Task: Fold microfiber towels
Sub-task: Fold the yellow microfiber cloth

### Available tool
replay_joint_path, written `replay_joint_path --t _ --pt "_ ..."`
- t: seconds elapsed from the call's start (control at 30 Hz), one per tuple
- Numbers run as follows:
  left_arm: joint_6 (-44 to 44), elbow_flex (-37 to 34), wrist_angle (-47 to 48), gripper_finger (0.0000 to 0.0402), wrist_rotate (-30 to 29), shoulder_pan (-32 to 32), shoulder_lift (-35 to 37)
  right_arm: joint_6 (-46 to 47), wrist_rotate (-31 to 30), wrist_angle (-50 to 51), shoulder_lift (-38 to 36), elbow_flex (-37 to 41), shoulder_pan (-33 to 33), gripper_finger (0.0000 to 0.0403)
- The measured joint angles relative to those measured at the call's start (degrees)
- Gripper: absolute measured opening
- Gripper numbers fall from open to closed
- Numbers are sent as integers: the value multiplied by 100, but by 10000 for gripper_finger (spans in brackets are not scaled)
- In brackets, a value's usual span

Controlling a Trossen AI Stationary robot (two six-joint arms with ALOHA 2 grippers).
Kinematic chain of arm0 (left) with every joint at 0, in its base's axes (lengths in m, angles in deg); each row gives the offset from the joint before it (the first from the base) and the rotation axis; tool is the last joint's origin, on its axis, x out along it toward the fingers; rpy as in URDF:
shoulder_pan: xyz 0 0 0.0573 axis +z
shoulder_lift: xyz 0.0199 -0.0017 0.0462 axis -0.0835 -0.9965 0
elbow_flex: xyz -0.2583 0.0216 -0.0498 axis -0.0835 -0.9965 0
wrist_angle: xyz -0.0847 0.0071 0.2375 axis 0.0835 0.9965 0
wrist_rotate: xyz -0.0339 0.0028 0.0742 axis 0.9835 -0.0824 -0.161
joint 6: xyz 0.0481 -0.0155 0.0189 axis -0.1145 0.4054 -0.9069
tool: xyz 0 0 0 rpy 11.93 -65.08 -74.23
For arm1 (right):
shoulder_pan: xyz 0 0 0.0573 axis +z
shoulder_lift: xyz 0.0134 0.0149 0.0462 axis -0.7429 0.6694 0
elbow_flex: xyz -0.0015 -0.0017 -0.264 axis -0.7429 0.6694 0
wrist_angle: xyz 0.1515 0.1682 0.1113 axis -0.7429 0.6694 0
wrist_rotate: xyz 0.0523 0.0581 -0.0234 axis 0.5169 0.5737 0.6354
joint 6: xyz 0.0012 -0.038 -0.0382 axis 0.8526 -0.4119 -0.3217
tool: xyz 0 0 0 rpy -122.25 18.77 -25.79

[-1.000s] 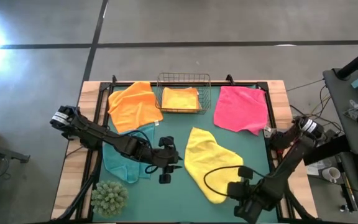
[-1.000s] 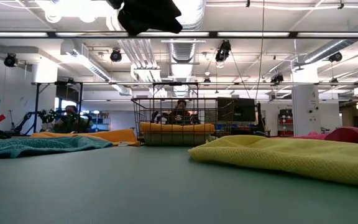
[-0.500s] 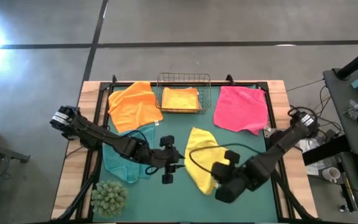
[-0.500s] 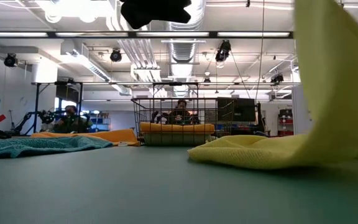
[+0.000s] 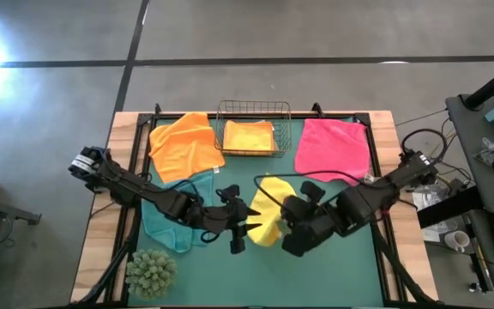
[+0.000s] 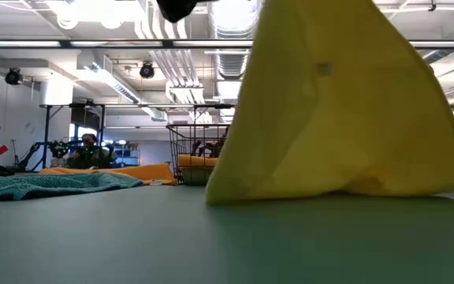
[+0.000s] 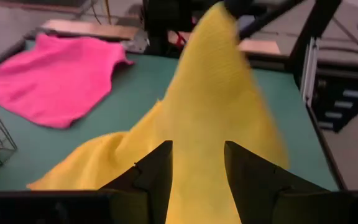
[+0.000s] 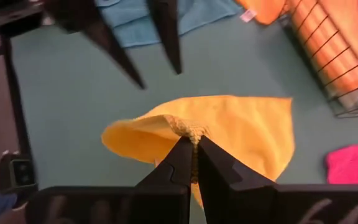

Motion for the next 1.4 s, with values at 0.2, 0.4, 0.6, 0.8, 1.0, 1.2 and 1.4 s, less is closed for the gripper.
replay_joint_path --t 0.2,0.4,0.6,0.8,1.0,1.2,1.4 --pt "-2 85 -433 129 -261 -54 0 -152 6 70 25 31 -365 8" --pt "3 107 -462 129 -821 -58 0 -191 57 -33 85 68 -570 8" --pt "8 107 -1040 129 -932 -37 -41 -250 63 -217 85 79 -686 8" --pt "311 108 -1169 129 -1183 -38 -217 -246 50 -492 85 82 -791 8" --pt "445 108 -1171 129 -1871 -38 -326 -200 59 -528 85 82 -846 8" --pt "448 107 -1162 129 -2265 -25 -396 -200 -30 -848 85 82 -911 8" --pt "452 99 -1154 129 -2705 -10 -437 -276 -90 -1051 85 82 -911 8"
